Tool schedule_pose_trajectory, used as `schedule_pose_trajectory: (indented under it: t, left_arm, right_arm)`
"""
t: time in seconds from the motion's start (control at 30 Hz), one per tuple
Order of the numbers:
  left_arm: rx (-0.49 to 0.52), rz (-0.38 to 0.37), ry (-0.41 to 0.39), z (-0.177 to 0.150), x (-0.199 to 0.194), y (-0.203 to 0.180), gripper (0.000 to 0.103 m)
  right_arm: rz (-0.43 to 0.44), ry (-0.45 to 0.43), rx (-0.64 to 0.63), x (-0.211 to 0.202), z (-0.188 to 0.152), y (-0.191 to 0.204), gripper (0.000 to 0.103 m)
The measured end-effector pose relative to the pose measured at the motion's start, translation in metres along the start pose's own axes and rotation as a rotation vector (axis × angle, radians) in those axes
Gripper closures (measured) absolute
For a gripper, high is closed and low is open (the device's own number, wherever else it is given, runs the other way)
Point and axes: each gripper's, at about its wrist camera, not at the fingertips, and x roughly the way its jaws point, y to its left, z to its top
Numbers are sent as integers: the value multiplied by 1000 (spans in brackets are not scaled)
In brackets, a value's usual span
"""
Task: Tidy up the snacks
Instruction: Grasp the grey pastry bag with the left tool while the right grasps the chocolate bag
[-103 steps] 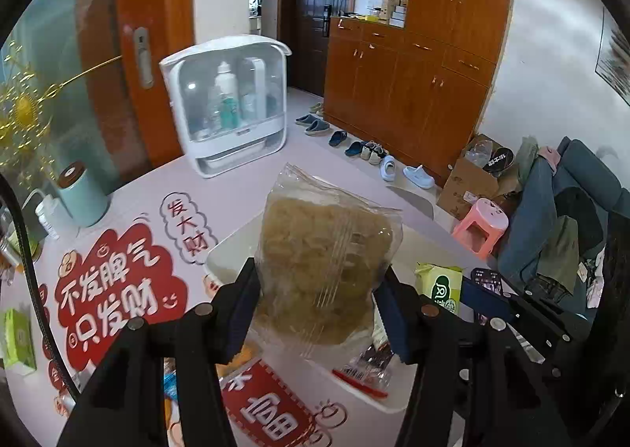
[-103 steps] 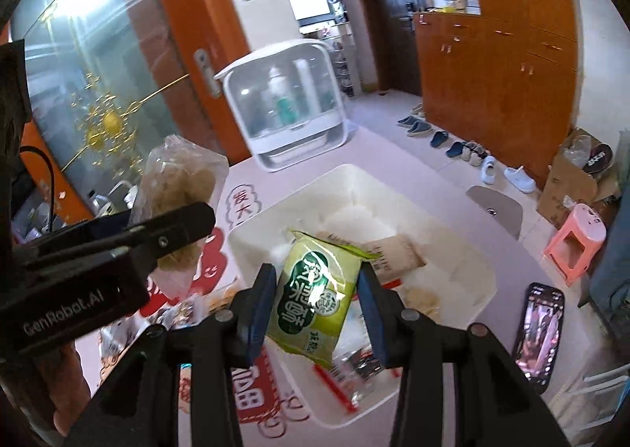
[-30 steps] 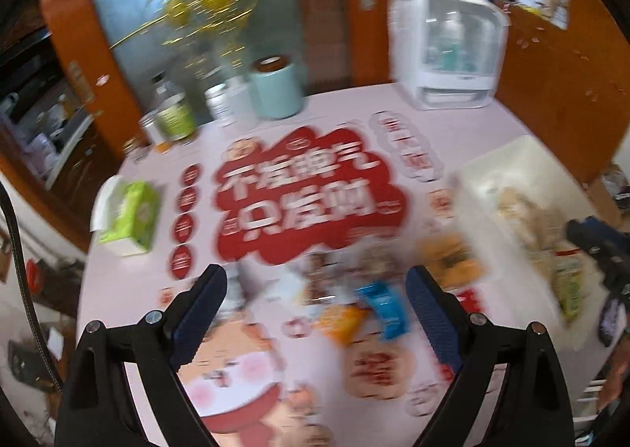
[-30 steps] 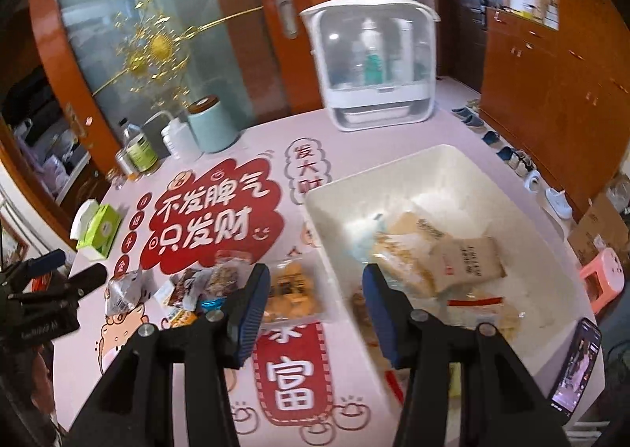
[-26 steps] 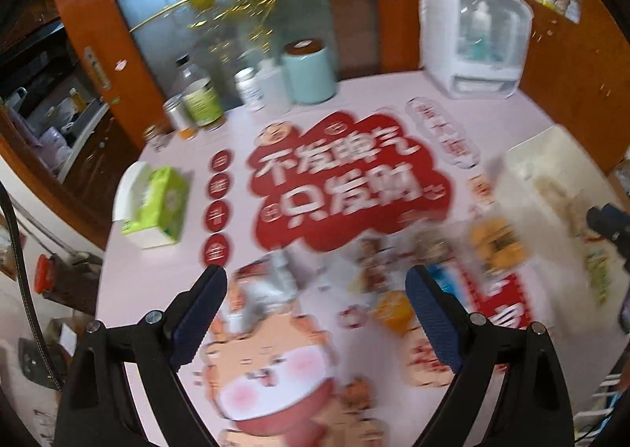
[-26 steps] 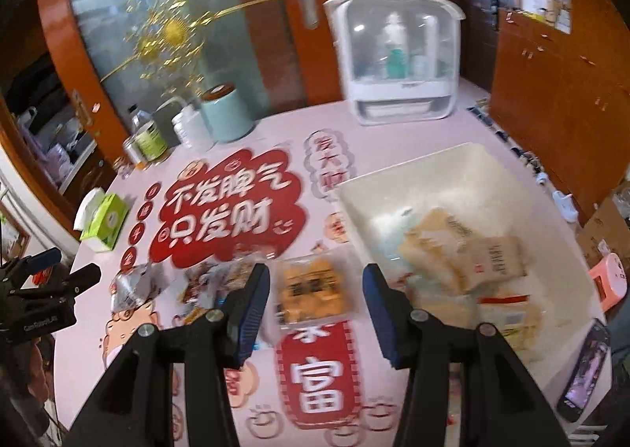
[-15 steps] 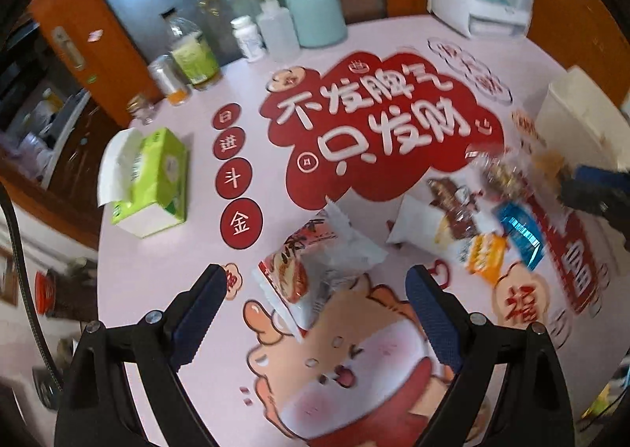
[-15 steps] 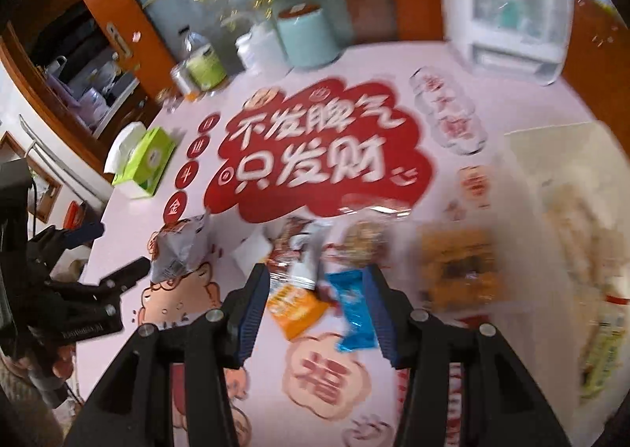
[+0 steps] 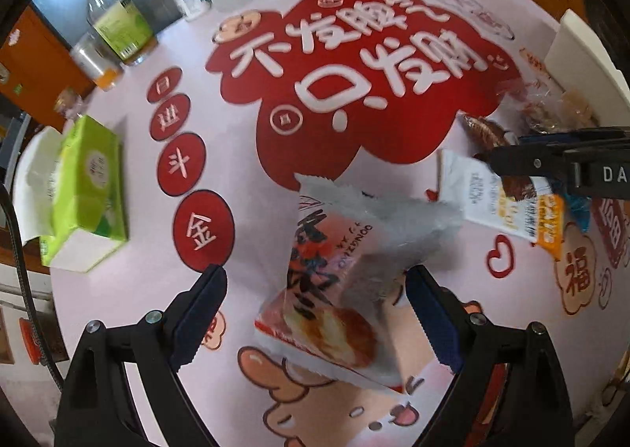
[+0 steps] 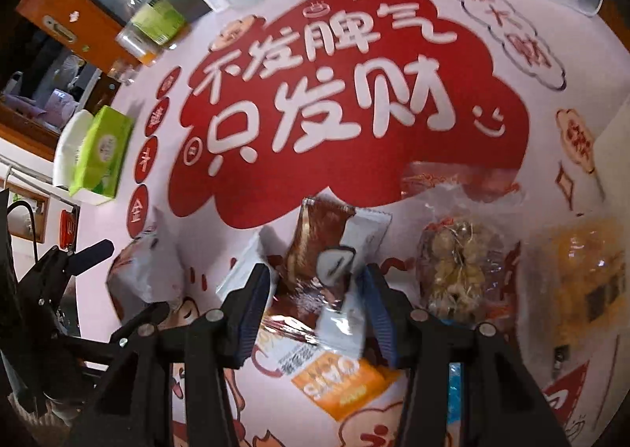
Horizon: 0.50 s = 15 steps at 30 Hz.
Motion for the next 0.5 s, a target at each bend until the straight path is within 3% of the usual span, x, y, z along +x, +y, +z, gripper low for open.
schedule_pose_trajectory:
  t: [0.13, 0.27, 0.5]
  left_arm:
    - [-29, -8, 29, -2, 15, 3, 12]
    - [-113, -83, 35, -4, 17, 8, 44]
    - [-226, -52, 11, -16, 9, 4, 53]
  right_arm:
    - [-20, -26, -8, 2, 1, 3, 56]
    - [4, -39, -11, 1, 1, 1, 70]
    - [41, -71, -54, -9, -11, 3, 75]
